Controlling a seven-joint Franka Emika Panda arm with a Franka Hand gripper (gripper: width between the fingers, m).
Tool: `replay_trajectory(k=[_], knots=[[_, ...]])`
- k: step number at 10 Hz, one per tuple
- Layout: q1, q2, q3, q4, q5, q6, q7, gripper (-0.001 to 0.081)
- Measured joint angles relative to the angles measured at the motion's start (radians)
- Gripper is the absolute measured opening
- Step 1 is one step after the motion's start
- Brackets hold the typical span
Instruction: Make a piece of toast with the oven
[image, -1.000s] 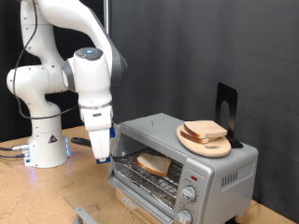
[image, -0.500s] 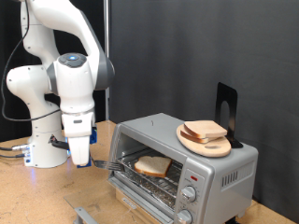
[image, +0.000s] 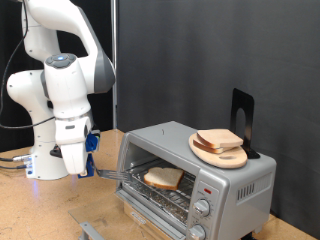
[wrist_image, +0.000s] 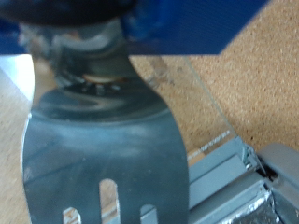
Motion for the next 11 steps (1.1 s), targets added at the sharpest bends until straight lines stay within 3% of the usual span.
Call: replay_trajectory(k=[3, 6, 9, 11], knots=[[-0.002, -0.056, -0.064, 0.013, 0.113, -0.034, -0.124, 0.0389], [-0.005, -0.126, -0.111, 0.058, 0.143, -0.139, -0.135, 0.0389], [-0.005, -0.152, -0.115, 0.076, 0.147, -0.177, -0.112, 0.0389], [0.01, -0.151, -0.115, 0.077, 0.223, -0.181, -0.126, 0.0389]])
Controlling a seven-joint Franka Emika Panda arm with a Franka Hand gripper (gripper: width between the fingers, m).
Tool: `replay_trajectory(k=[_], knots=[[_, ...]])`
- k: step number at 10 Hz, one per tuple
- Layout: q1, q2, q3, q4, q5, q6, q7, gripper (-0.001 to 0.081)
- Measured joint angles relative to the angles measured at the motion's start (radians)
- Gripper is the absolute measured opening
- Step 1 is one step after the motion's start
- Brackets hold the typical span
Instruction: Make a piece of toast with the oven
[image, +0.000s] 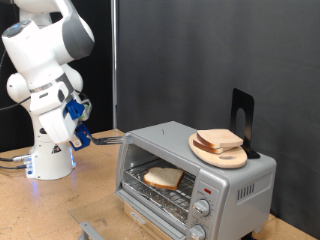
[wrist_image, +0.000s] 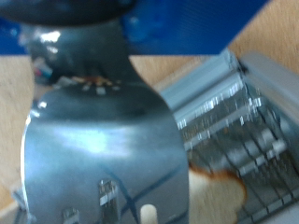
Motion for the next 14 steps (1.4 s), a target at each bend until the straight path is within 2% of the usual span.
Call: replay_trajectory(k=[2, 6, 9, 14], knots=[[0.049, -0.007, 0.009, 0.014, 0.111, -0.008, -0.007, 0.0389], [0.13, -0.018, 0.097, 0.03, 0.191, 0.016, 0.04, 0.0389], [0.174, -0.02, 0.194, 0.032, 0.216, 0.098, 0.119, 0.0389], [0.24, -0.016, 0.336, 0.049, 0.233, 0.155, 0.246, 0.0389]])
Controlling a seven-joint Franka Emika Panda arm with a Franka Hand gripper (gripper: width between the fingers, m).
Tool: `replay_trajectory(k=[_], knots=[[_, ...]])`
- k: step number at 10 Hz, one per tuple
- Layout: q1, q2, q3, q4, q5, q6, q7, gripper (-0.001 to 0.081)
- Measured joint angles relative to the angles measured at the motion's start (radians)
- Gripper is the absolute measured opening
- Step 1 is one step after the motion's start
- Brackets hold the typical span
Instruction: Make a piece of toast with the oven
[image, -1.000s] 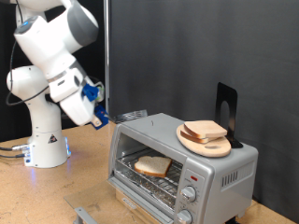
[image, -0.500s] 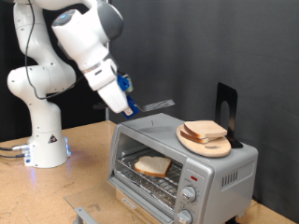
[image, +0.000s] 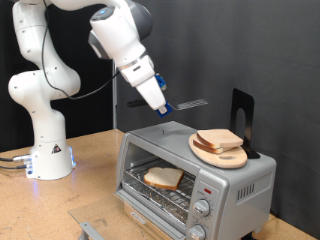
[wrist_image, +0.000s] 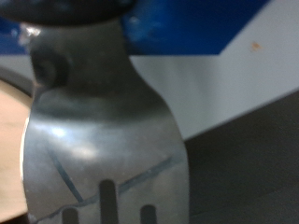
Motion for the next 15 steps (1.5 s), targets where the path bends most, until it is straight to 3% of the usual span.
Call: replay_trajectory(k=[4, 11, 12, 13, 14, 15], knots=[[0.008, 0.063, 0.106, -0.015, -0.016, 0.088, 0.092, 0.0389], [0.007, 0.094, 0.11, -0.07, 0.022, 0.173, 0.044, 0.0389], [0.006, 0.094, 0.11, -0.072, 0.021, 0.177, 0.045, 0.0464], [0.005, 0.095, 0.11, -0.073, 0.016, 0.182, 0.047, 0.0464], [0.003, 0.096, 0.11, -0.074, 0.008, 0.191, 0.048, 0.064], [0.002, 0.098, 0.111, -0.076, -0.009, 0.201, 0.051, 0.064]])
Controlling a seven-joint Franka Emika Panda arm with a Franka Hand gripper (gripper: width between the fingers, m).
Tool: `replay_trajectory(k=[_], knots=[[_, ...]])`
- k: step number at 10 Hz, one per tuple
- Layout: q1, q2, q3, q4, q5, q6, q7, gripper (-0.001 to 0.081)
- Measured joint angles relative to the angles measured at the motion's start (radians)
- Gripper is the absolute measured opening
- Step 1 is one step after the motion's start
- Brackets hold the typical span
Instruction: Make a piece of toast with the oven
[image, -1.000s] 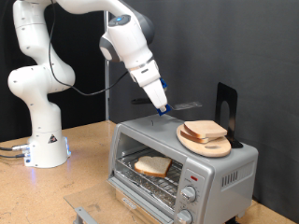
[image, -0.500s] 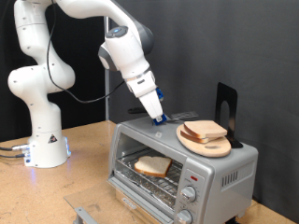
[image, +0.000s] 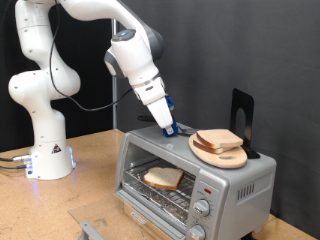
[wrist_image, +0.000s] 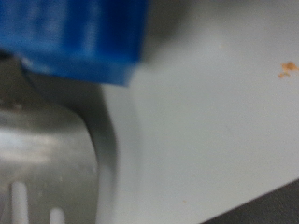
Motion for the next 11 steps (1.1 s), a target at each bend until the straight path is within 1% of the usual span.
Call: replay_trajectory(k=[1, 2, 3, 4, 6, 8, 11], knots=[[-0.001, 0.004, 0.003, -0.006, -0.027, 0.026, 0.002, 0.077], [0.0, 0.005, 0.012, -0.014, -0.042, 0.074, -0.008, 0.0797], [0.003, 0.005, 0.018, -0.022, -0.044, 0.119, -0.025, 0.0797], [0.009, 0.005, 0.019, -0.024, -0.034, 0.147, -0.046, 0.0806], [0.016, -0.002, 0.019, -0.021, -0.006, 0.157, -0.077, 0.0806], [0.018, -0.018, 0.017, -0.019, 0.019, 0.14, -0.088, 0.0806], [0.017, -0.053, -0.008, 0.006, 0.043, 0.067, -0.07, 0.0806]])
